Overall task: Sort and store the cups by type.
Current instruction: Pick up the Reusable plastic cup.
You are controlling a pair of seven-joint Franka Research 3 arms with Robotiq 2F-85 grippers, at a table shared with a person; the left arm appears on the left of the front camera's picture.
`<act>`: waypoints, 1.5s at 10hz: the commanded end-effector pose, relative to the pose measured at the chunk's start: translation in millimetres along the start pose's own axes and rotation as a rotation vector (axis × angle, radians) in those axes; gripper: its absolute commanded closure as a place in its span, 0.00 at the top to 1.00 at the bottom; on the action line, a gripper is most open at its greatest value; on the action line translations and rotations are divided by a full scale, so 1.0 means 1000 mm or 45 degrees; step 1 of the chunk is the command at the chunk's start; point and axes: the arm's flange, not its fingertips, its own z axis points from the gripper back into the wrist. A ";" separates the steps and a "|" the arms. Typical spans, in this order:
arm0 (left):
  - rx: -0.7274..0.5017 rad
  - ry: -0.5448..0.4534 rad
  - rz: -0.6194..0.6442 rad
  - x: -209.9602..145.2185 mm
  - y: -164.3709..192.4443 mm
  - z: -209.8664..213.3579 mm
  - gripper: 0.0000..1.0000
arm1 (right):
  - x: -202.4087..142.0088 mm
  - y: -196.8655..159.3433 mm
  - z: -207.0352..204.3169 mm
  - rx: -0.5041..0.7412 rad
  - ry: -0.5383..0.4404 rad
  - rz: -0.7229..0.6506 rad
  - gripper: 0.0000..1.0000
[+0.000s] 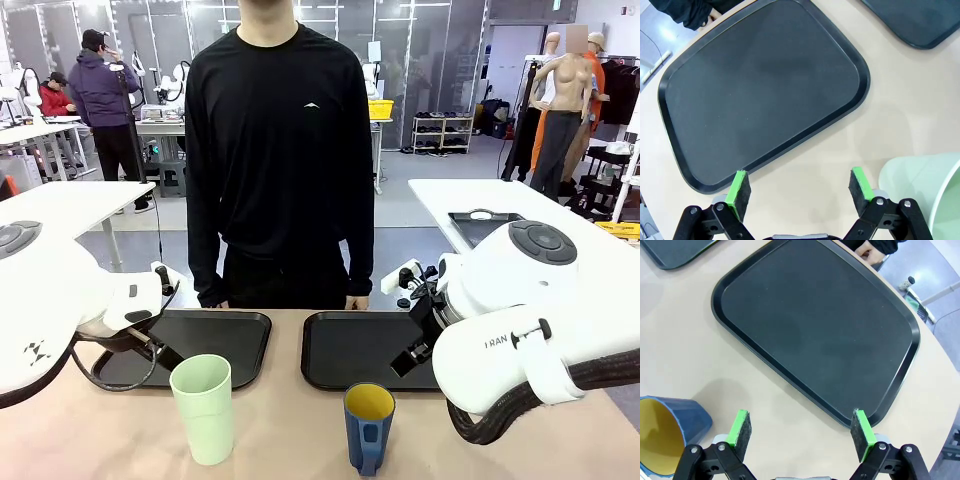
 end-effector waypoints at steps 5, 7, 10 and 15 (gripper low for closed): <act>0.000 0.000 0.002 0.000 0.001 0.000 1.00 | 0.000 0.000 0.000 0.001 0.000 -0.004 1.00; 0.000 0.000 0.002 0.000 0.001 0.000 1.00 | 0.000 0.000 0.000 0.001 0.000 -0.004 1.00; 0.000 0.000 0.000 0.000 0.000 0.000 1.00 | 0.000 0.000 0.000 0.000 0.000 0.000 1.00; 0.051 -0.103 0.017 0.007 0.004 0.031 1.00 | 0.023 0.009 0.030 -0.125 -0.003 0.056 1.00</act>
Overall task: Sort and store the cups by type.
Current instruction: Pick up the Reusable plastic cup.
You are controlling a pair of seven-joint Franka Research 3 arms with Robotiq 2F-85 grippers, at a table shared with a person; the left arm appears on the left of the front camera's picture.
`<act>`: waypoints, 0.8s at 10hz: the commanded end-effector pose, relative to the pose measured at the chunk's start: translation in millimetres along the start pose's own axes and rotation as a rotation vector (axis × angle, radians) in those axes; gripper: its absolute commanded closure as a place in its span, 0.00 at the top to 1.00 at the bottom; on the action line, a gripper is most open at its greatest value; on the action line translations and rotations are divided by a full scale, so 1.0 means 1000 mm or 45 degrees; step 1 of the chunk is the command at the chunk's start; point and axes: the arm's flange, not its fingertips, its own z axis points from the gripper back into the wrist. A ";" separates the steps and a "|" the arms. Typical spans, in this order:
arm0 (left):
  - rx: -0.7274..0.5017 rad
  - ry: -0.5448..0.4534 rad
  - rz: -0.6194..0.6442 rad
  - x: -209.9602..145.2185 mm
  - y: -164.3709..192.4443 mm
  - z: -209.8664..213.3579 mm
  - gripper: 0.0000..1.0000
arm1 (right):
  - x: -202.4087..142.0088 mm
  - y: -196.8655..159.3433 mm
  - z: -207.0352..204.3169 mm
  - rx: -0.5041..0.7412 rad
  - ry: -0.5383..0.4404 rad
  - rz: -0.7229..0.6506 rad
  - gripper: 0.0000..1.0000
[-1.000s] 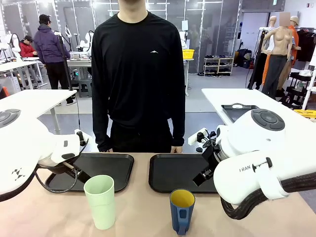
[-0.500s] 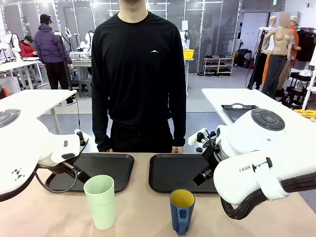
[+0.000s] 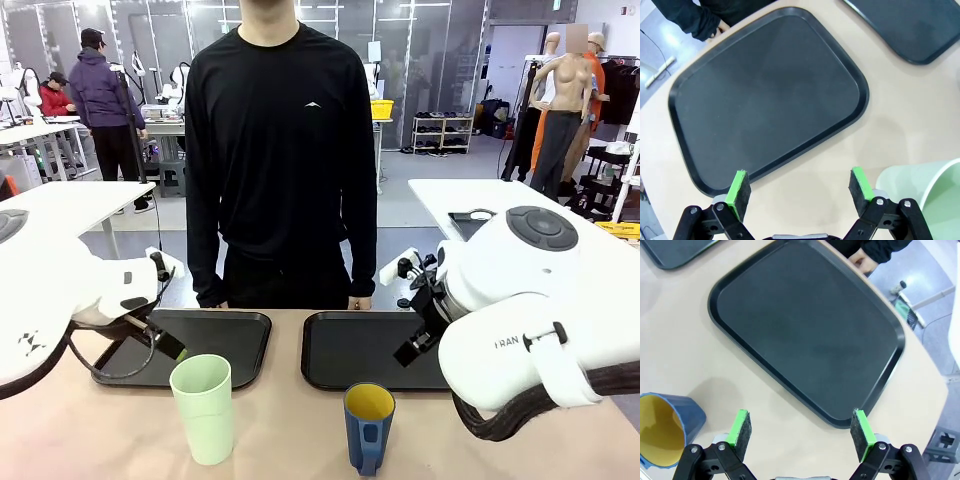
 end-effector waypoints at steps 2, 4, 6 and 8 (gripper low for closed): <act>0.085 -0.062 -0.071 0.006 0.000 0.034 1.00 | 0.026 0.007 0.035 -0.108 -0.013 0.065 1.00; 0.123 -0.068 -0.097 0.009 -0.008 0.062 1.00 | 0.040 0.012 0.068 -0.136 -0.020 0.118 1.00; 0.151 -0.081 -0.095 0.010 -0.015 0.088 1.00 | 0.050 0.021 0.099 -0.171 -0.061 0.139 1.00; 0.159 -0.150 -0.163 0.006 -0.024 0.119 1.00 | 0.056 0.035 0.130 -0.239 -0.101 0.196 1.00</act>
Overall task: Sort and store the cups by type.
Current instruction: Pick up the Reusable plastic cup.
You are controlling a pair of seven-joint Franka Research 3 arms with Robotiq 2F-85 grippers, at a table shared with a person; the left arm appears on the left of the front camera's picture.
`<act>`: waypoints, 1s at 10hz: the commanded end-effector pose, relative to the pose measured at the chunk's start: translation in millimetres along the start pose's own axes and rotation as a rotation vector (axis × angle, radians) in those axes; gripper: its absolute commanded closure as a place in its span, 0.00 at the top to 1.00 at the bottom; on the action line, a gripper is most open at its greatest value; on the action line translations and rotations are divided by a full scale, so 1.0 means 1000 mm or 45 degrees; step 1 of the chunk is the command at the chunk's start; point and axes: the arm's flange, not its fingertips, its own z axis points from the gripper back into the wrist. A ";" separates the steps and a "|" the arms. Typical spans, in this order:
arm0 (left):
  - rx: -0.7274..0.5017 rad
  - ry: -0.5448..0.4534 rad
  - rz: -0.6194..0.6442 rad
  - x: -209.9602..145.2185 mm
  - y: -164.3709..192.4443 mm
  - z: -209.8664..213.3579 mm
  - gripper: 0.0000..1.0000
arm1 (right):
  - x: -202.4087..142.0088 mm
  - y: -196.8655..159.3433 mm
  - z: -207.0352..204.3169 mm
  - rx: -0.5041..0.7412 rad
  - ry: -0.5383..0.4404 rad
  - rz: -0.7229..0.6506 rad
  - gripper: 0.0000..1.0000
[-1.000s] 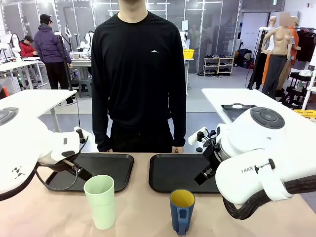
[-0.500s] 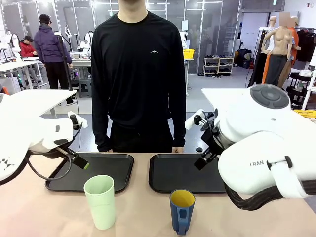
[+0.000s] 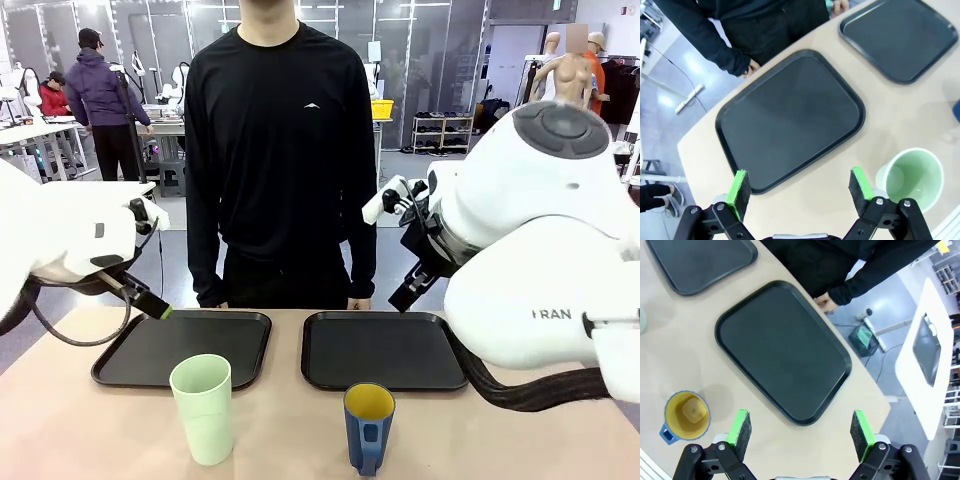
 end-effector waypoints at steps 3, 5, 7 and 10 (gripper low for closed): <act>0.044 -0.031 -0.083 -0.023 -0.014 0.049 1.00 | 0.006 0.022 0.044 -0.103 -0.028 0.056 1.00; 0.015 -0.025 -0.104 -0.024 -0.020 0.058 1.00 | 0.005 0.027 0.055 -0.094 -0.018 0.029 1.00; 0.023 -0.023 -0.086 -0.027 -0.025 0.063 1.00 | 0.005 0.031 0.059 -0.107 -0.020 0.014 1.00; 0.007 -0.037 -0.086 -0.029 -0.029 0.064 1.00 | 0.005 0.034 0.057 -0.097 -0.022 0.004 1.00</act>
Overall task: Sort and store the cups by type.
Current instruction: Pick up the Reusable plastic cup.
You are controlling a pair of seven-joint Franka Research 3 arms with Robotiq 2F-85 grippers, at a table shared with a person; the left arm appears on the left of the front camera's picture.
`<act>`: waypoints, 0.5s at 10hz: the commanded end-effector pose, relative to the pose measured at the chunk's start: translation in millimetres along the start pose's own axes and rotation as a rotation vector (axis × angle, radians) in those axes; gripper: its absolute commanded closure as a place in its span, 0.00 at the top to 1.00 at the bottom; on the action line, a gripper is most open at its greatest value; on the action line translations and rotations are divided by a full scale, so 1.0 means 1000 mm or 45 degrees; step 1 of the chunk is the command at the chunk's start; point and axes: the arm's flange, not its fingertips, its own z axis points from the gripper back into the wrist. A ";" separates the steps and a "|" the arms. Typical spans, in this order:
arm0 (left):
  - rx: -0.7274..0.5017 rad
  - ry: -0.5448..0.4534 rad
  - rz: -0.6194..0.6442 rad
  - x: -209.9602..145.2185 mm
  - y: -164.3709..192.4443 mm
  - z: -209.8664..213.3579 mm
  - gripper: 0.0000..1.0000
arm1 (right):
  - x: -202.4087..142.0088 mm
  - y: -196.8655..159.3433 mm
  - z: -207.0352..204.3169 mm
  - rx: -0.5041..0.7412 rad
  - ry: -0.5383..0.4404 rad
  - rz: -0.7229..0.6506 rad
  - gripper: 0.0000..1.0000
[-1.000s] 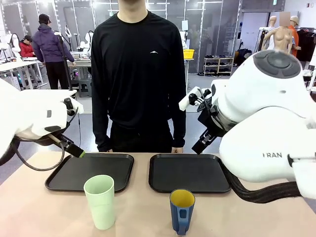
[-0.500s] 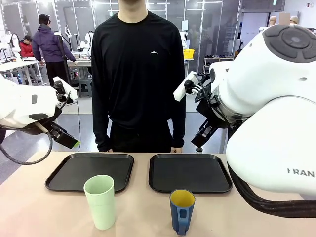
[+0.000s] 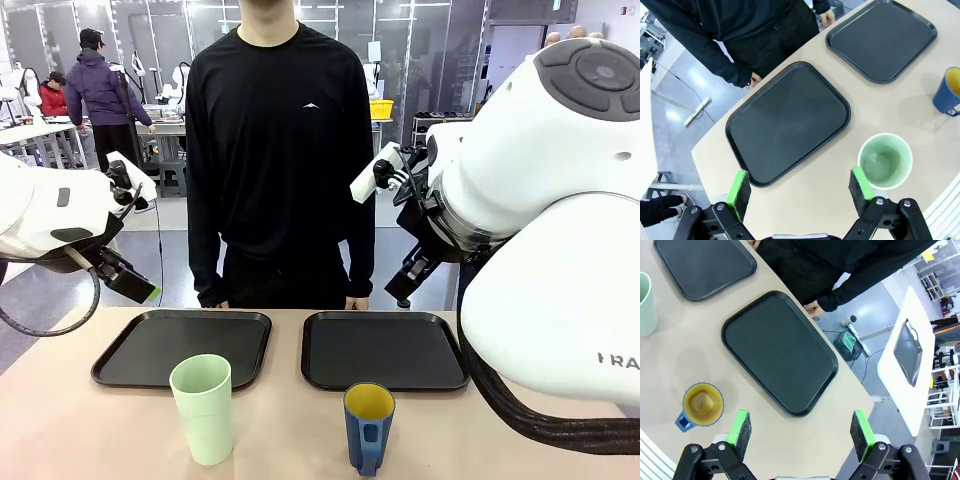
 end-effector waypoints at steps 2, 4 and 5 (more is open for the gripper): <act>-0.012 0.012 0.014 -0.040 -0.012 -0.005 1.00 | -0.004 0.007 -0.006 0.000 0.026 -0.028 1.00; 0.007 0.026 -0.020 -0.042 0.000 -0.015 1.00 | -0.010 -0.007 -0.018 0.019 0.050 -0.068 1.00; 0.010 0.047 -0.018 -0.047 0.010 -0.022 1.00 | -0.016 -0.016 -0.026 0.043 0.059 -0.095 1.00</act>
